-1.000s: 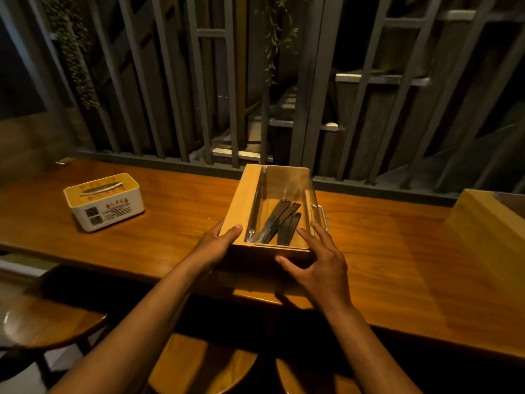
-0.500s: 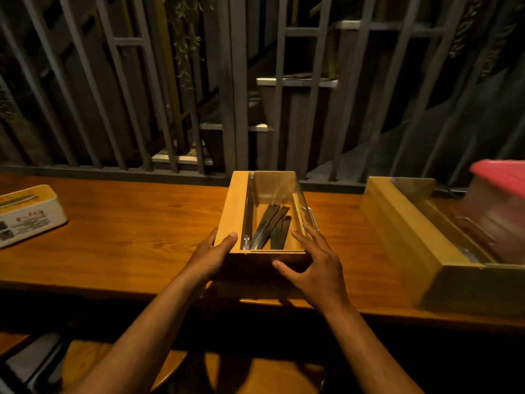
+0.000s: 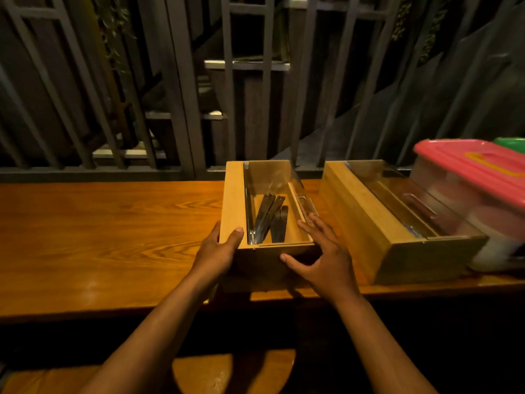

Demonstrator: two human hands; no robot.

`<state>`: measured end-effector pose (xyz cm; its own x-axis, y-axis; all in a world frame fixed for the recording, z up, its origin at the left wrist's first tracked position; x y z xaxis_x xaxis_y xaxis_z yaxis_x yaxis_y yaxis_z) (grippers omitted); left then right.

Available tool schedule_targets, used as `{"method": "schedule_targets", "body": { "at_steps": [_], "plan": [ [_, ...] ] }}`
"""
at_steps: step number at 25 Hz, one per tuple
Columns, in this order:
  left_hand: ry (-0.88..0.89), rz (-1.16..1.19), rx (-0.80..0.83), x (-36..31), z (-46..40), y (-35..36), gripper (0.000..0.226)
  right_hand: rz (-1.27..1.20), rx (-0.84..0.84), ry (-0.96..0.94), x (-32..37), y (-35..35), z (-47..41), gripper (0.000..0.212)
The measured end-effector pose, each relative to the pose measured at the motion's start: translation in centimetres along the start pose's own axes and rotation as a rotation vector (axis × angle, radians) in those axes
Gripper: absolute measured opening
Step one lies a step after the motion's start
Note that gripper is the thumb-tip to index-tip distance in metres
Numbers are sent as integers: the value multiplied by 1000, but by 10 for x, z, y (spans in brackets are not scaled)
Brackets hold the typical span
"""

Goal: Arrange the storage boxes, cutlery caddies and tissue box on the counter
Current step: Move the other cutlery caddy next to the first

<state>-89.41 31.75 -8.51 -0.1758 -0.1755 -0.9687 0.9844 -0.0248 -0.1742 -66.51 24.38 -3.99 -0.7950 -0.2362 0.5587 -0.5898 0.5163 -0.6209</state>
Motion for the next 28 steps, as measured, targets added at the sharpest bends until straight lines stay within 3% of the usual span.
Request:
{"method": "schedule_targets", "body": {
  "at_steps": [11, 20, 23, 25, 28],
  "plan": [
    [-9, -9, -20, -13, 11, 48, 52, 49, 52, 17, -41, -27, -3, 80],
    [-25, -2, 5, -15, 10, 48, 56, 17, 64, 24, -33, -34, -8, 77],
    [8, -96, 73, -20, 6, 36, 55, 145, 11, 34, -8, -31, -9, 66],
    [117, -320, -33, -28, 8, 5, 50, 205, -37, -23, 30, -20, -13, 55],
    [356, -698, -376, -56, 35, -70, 39, 133, -27, -97, 97, 15, -22, 48]
  ]
}}
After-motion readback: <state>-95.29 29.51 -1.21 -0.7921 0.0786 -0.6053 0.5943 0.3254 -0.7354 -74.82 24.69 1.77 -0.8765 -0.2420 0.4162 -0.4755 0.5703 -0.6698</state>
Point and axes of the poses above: each hand's wrist, its own z-axis away from the middle knuckle, its own y-axis out of the palm, x = y × z, the point moved 10 cm from there along -z, towards the middle knuckle, and after that the axes turned 3 degrees about -y, right-handed, at the moved point
